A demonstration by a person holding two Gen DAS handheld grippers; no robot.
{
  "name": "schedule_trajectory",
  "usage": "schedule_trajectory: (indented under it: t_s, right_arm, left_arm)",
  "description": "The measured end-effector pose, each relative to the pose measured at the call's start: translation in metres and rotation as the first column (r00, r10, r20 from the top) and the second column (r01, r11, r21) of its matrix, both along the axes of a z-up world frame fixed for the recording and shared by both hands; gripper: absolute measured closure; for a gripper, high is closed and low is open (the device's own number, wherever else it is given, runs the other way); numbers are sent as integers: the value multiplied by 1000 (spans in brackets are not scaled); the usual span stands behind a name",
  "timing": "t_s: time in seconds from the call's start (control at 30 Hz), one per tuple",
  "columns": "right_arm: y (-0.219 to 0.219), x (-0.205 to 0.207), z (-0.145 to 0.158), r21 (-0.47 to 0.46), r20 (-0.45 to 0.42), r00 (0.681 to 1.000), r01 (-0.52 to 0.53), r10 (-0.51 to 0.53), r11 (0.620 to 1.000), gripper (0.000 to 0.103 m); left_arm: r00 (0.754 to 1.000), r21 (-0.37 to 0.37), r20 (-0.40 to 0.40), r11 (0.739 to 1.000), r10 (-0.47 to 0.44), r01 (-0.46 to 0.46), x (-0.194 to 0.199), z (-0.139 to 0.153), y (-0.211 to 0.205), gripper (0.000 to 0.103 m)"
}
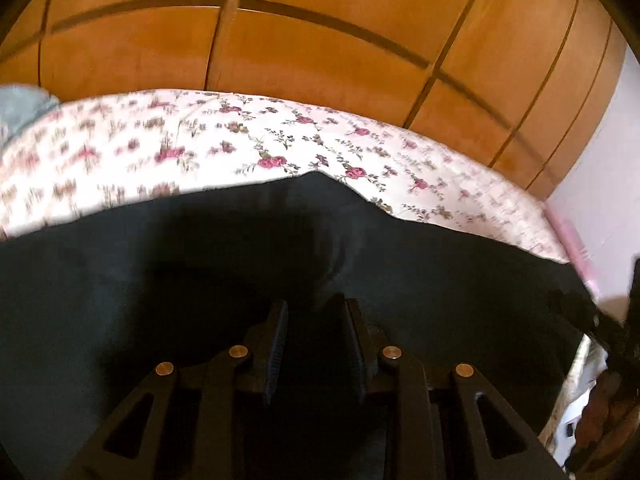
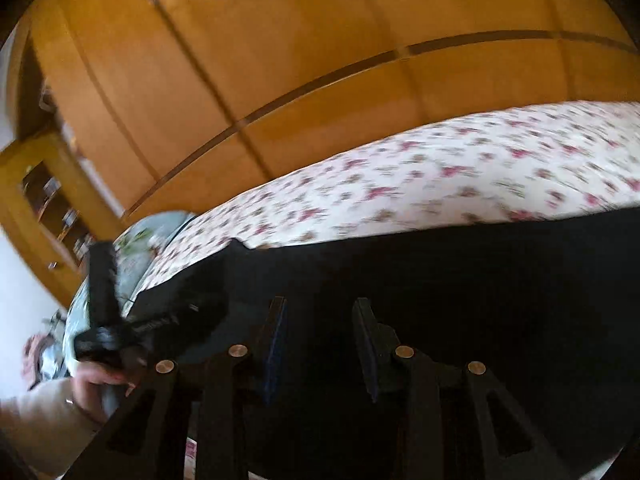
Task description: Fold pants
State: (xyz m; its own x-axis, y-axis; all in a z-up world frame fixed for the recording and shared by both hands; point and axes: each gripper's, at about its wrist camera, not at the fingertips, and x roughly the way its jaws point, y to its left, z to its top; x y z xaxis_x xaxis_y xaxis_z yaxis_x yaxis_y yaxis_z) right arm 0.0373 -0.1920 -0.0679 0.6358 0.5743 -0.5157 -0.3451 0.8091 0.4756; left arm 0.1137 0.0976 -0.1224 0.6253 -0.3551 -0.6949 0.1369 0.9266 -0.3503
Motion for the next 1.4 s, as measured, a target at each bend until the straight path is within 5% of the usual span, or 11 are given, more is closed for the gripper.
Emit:
schedule_trajectory:
  t_s: [0.2,0.4,0.5,0.6,0.67,0.77,0.87,0.93,1.1,1.27,1.4]
  right_arm:
    - [56,52,13,54,-15,990,-140,141,989,68]
    - [132,120,-1,65,-138,952,-265,272,962,64]
    - [160,146,-20,88,-240,901,-351,362,932,63]
    - [178,154,-28,79,-261,858,-438,443,896,76]
    - [188,158,-28,19,-242,874,-429,421,903,94]
    - [192,162,-25,-49,-163,937,-321,310,946,98]
    - [197,167,-38,-99,-130,961,-258,244,961,98]
    - [196,174,-50,-63,-183,954,-252,237,966,98]
    - [145,171,-25,96,-138,979,-136,149,986,94]
    - [100,122,-7,9,-89,992,-88,89,996,94]
    - [77,94,-9,-130,-65,993,-103,95,986,94]
  left_arm:
    - [999,-78,37,997,11,-8,-12,-2,12,75]
    - [999,-135,47,991,8,-2,-12,-4,17,75]
    - [999,-150,52,989,9,-1,-14,-6,18,75]
    - [999,-160,50,987,6,2,-13,-10,18,75]
    - [999,-170,51,985,5,3,-12,-12,18,75]
    - [999,-176,53,984,5,5,-11,-14,19,75]
    - [999,-173,51,985,5,4,-11,-15,18,75]
    - [999,-174,51,985,5,4,-10,-15,17,75]
    - [999,-179,35,984,5,1,-10,-13,18,75]
    - [998,-63,-69,998,-12,8,8,13,-6,75]
    - [999,80,-26,996,-30,32,40,27,-31,75]
